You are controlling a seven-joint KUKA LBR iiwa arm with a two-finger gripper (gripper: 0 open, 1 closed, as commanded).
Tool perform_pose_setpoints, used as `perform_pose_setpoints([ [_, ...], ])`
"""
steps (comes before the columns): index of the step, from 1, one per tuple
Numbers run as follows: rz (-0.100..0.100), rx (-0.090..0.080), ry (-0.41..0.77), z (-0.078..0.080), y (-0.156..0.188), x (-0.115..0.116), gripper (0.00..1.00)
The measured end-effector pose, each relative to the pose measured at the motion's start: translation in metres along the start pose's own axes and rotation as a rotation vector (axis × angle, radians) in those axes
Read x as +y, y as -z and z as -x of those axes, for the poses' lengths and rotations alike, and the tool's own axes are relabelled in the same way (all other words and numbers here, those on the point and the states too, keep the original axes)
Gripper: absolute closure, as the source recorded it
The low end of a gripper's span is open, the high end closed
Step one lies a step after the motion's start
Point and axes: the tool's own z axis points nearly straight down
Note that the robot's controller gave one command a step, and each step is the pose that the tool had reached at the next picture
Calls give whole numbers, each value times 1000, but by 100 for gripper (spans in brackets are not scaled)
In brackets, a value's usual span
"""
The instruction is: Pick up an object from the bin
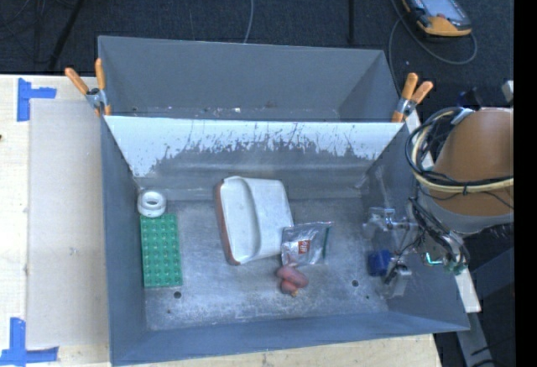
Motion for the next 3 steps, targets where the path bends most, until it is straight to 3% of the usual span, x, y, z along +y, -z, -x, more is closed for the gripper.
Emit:
perform_pose_setpoints([
  [1, -2, -5, 373, 31, -102, 82, 0],
  [2, -3, -7, 858, 4, -71, 140, 0],
  [3, -5, -6, 1416, 6, -72, 143, 0],
])
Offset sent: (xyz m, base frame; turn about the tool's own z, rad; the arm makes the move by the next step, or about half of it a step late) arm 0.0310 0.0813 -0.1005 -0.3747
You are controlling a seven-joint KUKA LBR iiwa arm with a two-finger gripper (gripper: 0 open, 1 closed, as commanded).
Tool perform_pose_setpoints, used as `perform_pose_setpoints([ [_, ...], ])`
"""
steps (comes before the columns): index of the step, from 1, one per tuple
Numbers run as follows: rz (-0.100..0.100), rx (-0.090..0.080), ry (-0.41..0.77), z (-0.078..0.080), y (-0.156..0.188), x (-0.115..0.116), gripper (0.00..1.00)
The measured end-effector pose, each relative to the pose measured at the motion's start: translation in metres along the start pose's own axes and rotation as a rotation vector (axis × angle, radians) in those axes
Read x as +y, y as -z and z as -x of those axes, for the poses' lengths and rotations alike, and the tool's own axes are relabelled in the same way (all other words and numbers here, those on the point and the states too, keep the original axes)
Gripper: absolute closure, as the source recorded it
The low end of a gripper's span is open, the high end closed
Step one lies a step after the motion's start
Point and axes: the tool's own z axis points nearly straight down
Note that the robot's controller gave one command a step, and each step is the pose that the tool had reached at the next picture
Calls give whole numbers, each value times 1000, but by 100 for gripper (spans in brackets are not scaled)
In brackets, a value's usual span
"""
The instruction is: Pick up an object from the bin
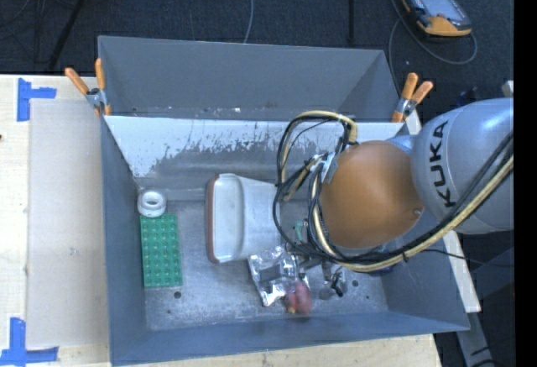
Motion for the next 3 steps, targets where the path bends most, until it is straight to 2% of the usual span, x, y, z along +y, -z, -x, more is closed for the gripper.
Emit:
perform_pose_setpoints([
  [1, 2, 1, 99, 4, -31, -10, 0],
  [2, 1, 0, 97, 4, -31, -10, 0],
  [3, 1, 0, 95, 4, -31, -10, 100],
])
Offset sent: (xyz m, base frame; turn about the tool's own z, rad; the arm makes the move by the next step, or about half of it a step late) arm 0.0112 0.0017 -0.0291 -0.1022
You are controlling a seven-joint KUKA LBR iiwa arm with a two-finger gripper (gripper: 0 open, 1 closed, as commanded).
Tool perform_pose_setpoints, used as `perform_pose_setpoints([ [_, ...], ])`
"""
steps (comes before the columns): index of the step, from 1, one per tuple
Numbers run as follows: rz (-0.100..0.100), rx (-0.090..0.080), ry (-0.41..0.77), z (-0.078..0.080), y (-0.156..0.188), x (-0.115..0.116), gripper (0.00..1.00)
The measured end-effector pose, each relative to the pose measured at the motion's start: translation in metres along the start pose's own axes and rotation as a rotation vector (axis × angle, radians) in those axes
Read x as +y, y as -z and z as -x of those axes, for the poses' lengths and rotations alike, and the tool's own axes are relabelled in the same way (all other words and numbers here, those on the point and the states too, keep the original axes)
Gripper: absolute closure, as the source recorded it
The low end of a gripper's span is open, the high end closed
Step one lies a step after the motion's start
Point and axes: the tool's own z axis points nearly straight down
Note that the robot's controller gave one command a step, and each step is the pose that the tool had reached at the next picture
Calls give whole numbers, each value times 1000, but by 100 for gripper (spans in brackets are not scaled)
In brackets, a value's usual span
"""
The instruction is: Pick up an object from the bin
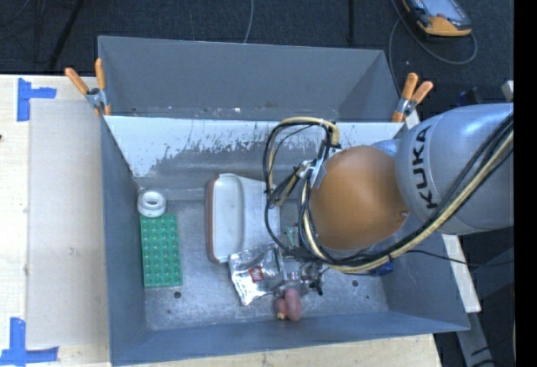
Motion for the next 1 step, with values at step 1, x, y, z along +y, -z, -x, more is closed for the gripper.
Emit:
perform_pose_setpoints([
  [1, -8, -1, -4, 1, 78, -1, 100],
])
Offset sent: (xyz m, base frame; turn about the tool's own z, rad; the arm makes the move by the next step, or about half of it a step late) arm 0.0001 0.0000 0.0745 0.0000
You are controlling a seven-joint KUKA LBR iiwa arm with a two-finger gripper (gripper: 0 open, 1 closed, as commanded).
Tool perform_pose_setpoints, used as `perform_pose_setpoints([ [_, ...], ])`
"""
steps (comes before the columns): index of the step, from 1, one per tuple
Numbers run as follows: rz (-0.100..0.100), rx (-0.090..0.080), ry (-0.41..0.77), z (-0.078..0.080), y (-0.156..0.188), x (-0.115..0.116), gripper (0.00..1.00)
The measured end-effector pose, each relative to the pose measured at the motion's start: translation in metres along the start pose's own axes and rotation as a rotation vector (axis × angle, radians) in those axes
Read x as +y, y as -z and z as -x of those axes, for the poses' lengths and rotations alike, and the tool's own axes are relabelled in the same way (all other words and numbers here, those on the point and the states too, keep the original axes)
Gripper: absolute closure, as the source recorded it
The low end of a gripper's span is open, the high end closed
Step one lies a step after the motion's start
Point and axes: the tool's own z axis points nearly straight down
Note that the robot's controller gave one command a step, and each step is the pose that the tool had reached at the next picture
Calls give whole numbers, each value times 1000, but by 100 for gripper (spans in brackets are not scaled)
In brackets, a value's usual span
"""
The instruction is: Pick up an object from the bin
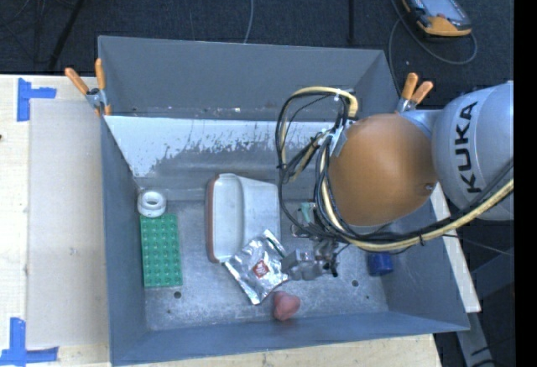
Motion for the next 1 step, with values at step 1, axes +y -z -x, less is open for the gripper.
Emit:
perform_pose_setpoints([
  [1, 6, 1, -4, 1, 12, 0, 100],
])
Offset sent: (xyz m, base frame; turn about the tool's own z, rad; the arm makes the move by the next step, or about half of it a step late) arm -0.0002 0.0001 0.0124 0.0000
